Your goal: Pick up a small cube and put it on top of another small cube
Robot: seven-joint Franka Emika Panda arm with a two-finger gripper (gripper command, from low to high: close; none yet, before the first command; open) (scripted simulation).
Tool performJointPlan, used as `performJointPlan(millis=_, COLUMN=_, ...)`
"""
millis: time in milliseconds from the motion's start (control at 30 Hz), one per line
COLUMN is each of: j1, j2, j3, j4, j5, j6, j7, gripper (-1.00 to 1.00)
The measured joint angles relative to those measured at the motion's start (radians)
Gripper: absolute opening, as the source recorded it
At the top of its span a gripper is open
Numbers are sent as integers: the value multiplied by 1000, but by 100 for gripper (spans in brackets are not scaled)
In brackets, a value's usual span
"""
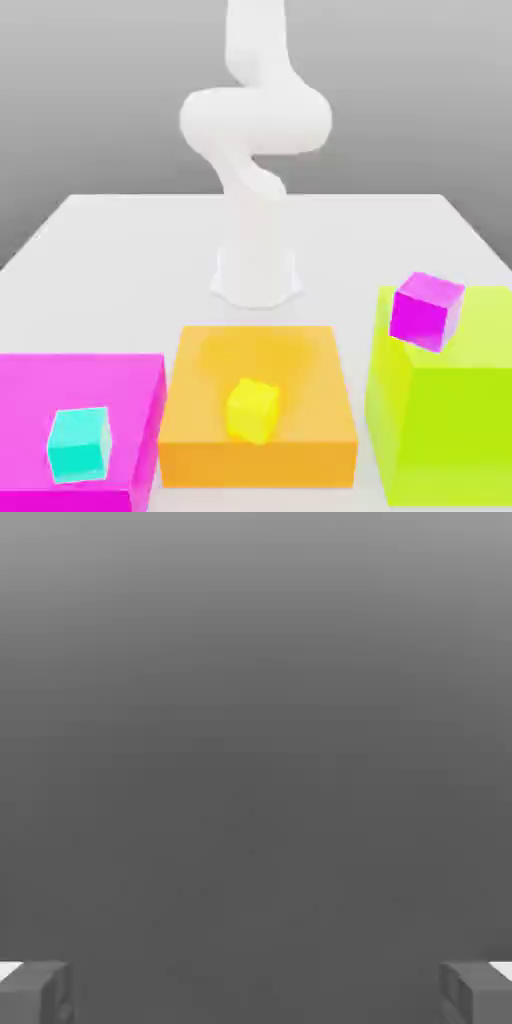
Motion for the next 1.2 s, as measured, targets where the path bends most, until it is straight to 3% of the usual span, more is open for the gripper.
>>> performJointPlan(millis=433, j1=358, j2=365, j3=55, j4=-185, j5=-10, j6=236, j7=-584, gripper=0)
performJointPlan(millis=800, j1=622, j2=677, j3=141, j4=-423, j5=28, j6=469, j7=-1081, gripper=0)
performJointPlan(millis=1000, j1=680, j2=769, j3=143, j4=-577, j5=19, j6=575, j7=-1142, gripper=0)
performJointPlan(millis=1200, j1=754, j2=967, j3=13, j4=-552, j5=-95, j6=739, j7=-1053, gripper=0)
